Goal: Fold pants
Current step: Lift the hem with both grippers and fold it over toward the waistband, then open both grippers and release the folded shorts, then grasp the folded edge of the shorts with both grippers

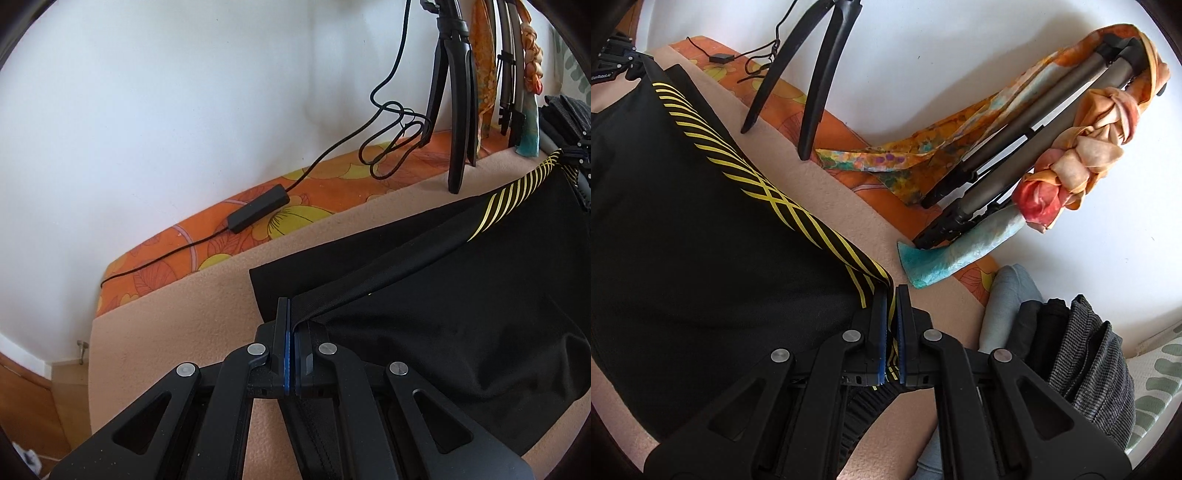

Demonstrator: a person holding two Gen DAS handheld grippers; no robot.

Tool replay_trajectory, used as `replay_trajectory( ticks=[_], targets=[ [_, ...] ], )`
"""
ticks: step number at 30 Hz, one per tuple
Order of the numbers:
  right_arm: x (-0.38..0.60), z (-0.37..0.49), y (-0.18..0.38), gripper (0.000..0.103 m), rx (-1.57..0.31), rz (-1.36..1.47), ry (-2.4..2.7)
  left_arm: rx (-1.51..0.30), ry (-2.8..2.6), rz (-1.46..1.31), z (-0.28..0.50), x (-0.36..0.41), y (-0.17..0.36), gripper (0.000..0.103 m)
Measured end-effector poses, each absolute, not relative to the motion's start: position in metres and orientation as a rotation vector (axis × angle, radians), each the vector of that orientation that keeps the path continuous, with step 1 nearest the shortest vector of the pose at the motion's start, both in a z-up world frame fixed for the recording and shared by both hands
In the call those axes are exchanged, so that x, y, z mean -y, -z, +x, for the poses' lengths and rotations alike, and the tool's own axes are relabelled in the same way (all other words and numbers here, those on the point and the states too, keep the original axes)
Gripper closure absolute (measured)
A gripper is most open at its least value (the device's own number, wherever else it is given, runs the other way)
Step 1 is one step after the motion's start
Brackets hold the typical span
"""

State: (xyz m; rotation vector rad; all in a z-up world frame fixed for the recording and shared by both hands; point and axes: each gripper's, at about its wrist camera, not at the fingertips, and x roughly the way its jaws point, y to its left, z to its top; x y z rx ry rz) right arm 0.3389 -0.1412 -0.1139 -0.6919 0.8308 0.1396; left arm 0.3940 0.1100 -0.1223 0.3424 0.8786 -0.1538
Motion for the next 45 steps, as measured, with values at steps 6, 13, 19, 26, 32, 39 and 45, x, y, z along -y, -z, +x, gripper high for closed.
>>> replay_trajectory(
  ticks=[6, 13, 19, 26, 32, 39, 45],
  targets=[
    [0.148, 0.362, 0.13, 0.099, -0.896, -0.606, -0.162, -0.927, 0.156, 0.318, 0.404, -0.113, 0.132, 0.1],
    [0.167, 0.373, 0.13, 0.072, -0.94, -0.462, -0.131, -0.927, 0.065, 0.221, 0.417, -0.134, 0.121, 0.069],
    [0.184, 0.361, 0.119, 0.04, -0.906, -0.426, -0.049, -0.894, 0.029, 0.192, 0.403, -0.147, 0.104, 0.066],
    [0.203, 0.306, 0.096, 0.035, -0.845, -0.279, -0.058, -0.897, 0.123, 0.117, 0.343, -0.149, 0.094, 0.065],
    [0.22, 0.236, 0.094, 0.022, -0.866, -0.061, -0.027, -0.911, 0.17, 0.046, 0.29, -0.145, 0.099, 0.059],
    [0.235, 0.192, 0.118, 0.022, -0.949, 0.305, -0.037, -0.935, 0.154, -0.161, 0.269, -0.164, 0.11, 0.058],
    [0.225, 0.192, 0.143, 0.021, -0.988, 0.45, -0.064, -0.955, 0.139, -0.358, 0.274, -0.183, 0.122, 0.058]
  ],
)
